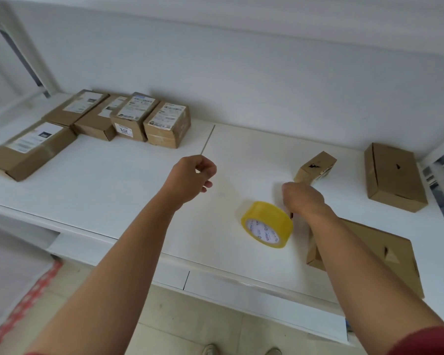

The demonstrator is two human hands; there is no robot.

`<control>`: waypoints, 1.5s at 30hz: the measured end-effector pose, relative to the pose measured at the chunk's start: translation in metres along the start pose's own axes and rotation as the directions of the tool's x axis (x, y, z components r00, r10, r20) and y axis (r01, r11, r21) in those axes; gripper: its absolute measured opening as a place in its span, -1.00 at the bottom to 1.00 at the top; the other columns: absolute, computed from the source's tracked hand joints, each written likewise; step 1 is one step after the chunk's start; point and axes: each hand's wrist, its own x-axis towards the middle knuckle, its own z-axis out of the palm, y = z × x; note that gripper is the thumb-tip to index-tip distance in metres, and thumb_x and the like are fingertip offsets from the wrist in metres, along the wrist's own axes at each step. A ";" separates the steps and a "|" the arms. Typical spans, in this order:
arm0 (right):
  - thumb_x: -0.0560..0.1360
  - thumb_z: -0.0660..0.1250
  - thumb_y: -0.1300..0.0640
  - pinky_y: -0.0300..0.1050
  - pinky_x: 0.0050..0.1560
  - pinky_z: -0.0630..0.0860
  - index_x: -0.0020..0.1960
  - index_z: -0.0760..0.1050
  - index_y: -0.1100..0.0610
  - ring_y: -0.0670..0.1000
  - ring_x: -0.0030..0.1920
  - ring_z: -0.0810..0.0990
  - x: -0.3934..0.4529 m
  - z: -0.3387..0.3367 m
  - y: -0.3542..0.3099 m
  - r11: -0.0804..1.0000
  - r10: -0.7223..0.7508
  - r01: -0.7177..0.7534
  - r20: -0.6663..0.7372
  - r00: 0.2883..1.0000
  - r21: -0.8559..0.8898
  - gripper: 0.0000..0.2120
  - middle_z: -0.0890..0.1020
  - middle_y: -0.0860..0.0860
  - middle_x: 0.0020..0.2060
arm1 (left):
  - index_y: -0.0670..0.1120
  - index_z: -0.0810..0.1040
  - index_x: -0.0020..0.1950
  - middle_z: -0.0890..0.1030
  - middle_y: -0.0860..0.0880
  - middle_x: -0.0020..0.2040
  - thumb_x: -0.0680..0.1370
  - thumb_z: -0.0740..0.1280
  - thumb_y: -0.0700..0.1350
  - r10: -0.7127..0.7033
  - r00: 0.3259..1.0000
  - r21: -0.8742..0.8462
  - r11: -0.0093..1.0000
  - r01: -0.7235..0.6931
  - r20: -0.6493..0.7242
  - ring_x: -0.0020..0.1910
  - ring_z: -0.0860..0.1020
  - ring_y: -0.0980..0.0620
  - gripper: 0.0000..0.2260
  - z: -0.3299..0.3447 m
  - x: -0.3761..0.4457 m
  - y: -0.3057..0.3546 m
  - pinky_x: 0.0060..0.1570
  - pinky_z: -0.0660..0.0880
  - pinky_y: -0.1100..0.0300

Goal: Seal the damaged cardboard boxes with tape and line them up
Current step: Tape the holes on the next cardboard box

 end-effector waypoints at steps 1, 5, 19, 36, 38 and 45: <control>0.53 0.14 0.23 -0.11 -0.18 0.43 0.02 0.51 0.20 0.18 -0.08 0.57 0.000 -0.009 0.002 0.994 0.033 -0.020 -0.121 0.992 0.108 -0.81 0.58 0.12 -0.11 | -0.05 0.61 -0.09 0.63 0.00 -0.07 0.59 0.34 -0.18 0.003 1.000 0.000 1.000 -0.003 0.004 -0.28 0.67 0.09 -0.90 -0.001 0.000 -0.001 -0.32 0.54 0.31; 0.41 0.27 0.20 -0.08 -0.25 0.59 -0.24 0.58 0.16 0.11 -0.28 0.65 -0.020 -0.052 -0.018 0.233 0.147 0.256 -0.295 0.944 0.938 -0.87 0.65 0.08 -0.37 | -0.06 0.61 -0.09 0.63 0.01 -0.11 0.59 0.35 -0.19 -0.004 1.000 -0.010 1.000 0.004 -0.003 -0.29 0.67 0.08 -0.91 -0.002 0.001 -0.005 -0.33 0.54 0.31; 0.52 0.28 0.24 -0.16 -0.32 0.51 -0.10 0.49 0.13 -0.02 -0.40 0.54 -0.050 -0.016 -0.072 0.144 -0.111 0.350 -0.336 0.935 0.926 -0.95 0.59 0.01 -0.44 | -0.12 0.64 -0.06 0.65 -0.05 -0.20 0.58 0.36 -0.23 -0.132 0.990 -0.075 0.989 0.128 -0.054 -0.30 0.67 0.08 -0.92 -0.002 0.009 -0.030 -0.28 0.58 0.27; 0.54 0.30 0.08 0.14 -0.10 0.63 -0.15 0.52 0.11 0.09 -0.40 0.62 -0.051 -0.010 -0.055 0.305 -0.117 0.294 -0.271 0.956 0.906 -0.86 0.67 0.08 -0.38 | -0.19 0.65 0.07 0.63 -0.11 -0.12 0.64 0.30 -0.17 -0.211 0.975 -0.233 0.947 0.221 0.071 -0.22 0.69 0.05 -0.85 0.001 0.008 -0.040 -0.26 0.58 0.28; 0.53 0.30 0.06 0.17 -0.08 0.63 -0.14 0.53 0.12 0.08 -0.39 0.63 -0.052 -0.011 -0.056 0.316 -0.123 0.301 -0.276 0.953 0.900 -0.85 0.67 0.07 -0.38 | -0.20 0.65 0.06 0.62 -0.11 -0.13 0.63 0.30 -0.18 -0.205 0.978 -0.213 0.954 0.209 0.044 -0.24 0.68 0.04 -0.85 0.003 0.008 -0.041 -0.26 0.58 0.26; 0.65 0.14 0.00 0.01 -0.20 0.54 -0.02 0.41 -0.02 0.05 -0.33 0.61 -0.064 -0.005 -0.054 0.309 -0.002 0.500 -0.525 0.851 0.809 -0.87 0.60 0.03 -0.37 | -0.23 0.63 0.04 0.58 -0.11 -0.17 0.63 0.30 -0.22 -0.227 0.973 -0.171 0.961 0.218 -0.037 -0.29 0.63 0.03 -0.87 0.009 0.011 -0.042 -0.26 0.61 0.26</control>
